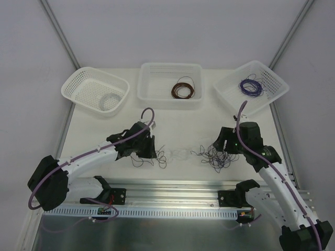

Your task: Untangle the cables

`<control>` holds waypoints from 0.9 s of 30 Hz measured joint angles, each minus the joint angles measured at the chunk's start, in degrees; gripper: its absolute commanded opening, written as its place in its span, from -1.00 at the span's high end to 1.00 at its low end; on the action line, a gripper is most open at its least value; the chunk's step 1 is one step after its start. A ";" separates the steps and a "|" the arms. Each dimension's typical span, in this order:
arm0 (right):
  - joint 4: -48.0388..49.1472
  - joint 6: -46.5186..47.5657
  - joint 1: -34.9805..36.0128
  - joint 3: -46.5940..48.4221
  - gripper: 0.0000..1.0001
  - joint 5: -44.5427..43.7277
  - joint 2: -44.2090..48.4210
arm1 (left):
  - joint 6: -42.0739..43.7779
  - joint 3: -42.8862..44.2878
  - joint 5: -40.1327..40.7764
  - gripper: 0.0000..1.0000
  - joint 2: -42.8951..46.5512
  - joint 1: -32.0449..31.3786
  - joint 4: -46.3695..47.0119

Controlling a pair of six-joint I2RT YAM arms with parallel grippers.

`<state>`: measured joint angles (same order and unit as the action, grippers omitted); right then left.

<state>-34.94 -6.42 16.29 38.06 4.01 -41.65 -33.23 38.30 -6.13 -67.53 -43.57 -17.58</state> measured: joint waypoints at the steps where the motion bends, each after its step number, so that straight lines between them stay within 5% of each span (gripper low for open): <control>1: 0.35 0.07 1.25 0.07 -0.46 0.44 -0.02 | -0.13 0.02 -0.26 0.65 -0.42 0.00 0.37; 7: 5.31 -0.68 12.70 0.28 -0.51 1.29 -4.11 | -0.50 -0.02 -1.16 0.26 -0.48 0.00 0.79; 17: 18.10 -4.07 23.19 0.26 -0.51 1.44 -19.06 | -0.48 -2.67 -2.75 0.34 0.52 -0.28 1.29; 21: 19.67 -3.54 25.57 2.51 -0.52 1.44 -26.80 | 0.00 -2.56 -2.97 0.45 -0.92 -2.10 1.95; 27: 20.55 -0.44 28.74 8.81 -0.57 1.03 -36.92 | 1.09 -2.16 -3.72 0.94 -3.02 -3.74 2.29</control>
<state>-14.39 -6.85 45.04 46.87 5.04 -78.56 -32.14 36.14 -9.85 -70.54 -47.31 -15.29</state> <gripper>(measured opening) 0.781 0.088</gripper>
